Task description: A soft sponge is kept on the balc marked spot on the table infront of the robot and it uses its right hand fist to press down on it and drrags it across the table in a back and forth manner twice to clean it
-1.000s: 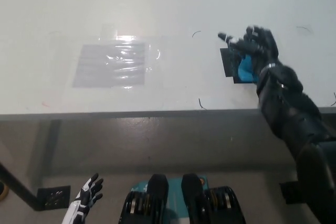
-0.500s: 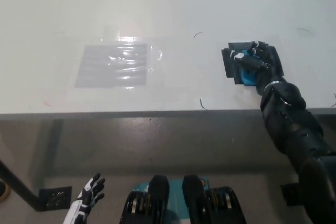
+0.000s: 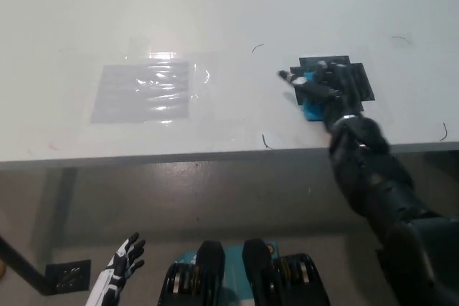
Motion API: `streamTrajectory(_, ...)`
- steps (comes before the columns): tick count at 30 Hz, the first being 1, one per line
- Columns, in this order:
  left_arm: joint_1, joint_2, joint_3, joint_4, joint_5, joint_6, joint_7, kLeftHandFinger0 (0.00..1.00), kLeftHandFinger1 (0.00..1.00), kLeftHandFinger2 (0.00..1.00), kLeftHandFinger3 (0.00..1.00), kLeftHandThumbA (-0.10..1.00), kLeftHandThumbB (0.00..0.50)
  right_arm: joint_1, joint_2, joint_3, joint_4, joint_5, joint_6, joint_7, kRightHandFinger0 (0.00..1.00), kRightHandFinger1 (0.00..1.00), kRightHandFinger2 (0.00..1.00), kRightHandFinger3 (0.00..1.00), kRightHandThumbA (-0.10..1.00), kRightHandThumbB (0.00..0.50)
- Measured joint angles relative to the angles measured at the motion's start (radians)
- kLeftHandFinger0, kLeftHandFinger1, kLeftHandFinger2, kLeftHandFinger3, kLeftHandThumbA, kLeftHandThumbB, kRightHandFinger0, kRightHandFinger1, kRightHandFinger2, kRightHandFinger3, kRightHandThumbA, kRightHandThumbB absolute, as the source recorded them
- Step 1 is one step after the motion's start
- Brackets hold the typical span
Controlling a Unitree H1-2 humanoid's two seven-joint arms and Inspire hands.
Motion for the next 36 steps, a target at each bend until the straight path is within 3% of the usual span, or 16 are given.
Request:
streamTrajectory(6, -0.009, 0.0, 0.0, 0.0, 0.0, 0.0, 0.0, 1.0, 1.0, 1.0, 1.0, 1.0, 0.5, -0.012, 0.121, 0.039, 0.0, -0.016, -0.005, 0.013, 0.0, 0.0, 0.0, 0.0, 1.0, 0.25)
streamTrajectory(9, -0.011, 0.0, 0.0, 0.0, -0.001, 0.0, 0.0, 1.0, 1.0, 1.0, 1.0, 1.0, 0.5, -0.016, 0.167, 0.05, 0.001, -0.019, -0.004, 0.022, 0.0, 0.0, 0.0, 0.0, 1.0, 0.285)
streamTrajectory(15, -0.021, 0.0, 0.001, 0.0, 0.001, 0.0, 0.0, 1.0, 1.0, 1.0, 1.0, 1.0, 0.5, -0.018, 0.189, 0.071, 0.002, -0.037, -0.001, 0.036, 0.0, 0.0, 0.0, 0.0, 1.0, 0.271)
streamTrajectory(23, -0.036, 0.0, 0.004, -0.001, 0.003, 0.0, 0.0, 1.0, 1.0, 1.0, 1.0, 1.0, 0.5, -0.017, 0.161, 0.069, 0.003, -0.038, 0.004, 0.052, 0.0, 0.0, 0.0, 0.0, 1.0, 0.264)
streamTrajectory(26, -0.036, 0.0, 0.005, -0.001, 0.004, 0.001, 0.0, 1.0, 1.0, 1.0, 1.0, 1.0, 0.5, -0.015, 0.136, 0.066, 0.003, -0.037, 0.004, 0.062, 0.0, 0.0, 0.0, 0.0, 1.0, 0.234)
streamTrajectory(34, -0.04, 0.002, 0.01, -0.002, 0.007, 0.003, 0.0, 1.0, 1.0, 1.0, 1.0, 1.0, 0.5, 0.001, -0.012, 0.055, 0.003, -0.036, 0.002, 0.08, 0.0, 0.0, 0.0, 0.0, 1.0, 0.212)
streamTrajectory(36, -0.044, 0.002, 0.011, -0.002, 0.007, 0.003, 0.0, 1.0, 1.0, 1.0, 1.0, 1.0, 0.5, 0.008, -0.057, 0.047, 0.003, -0.034, 0.002, 0.08, 0.0, 0.0, 0.0, 0.0, 1.0, 0.229)
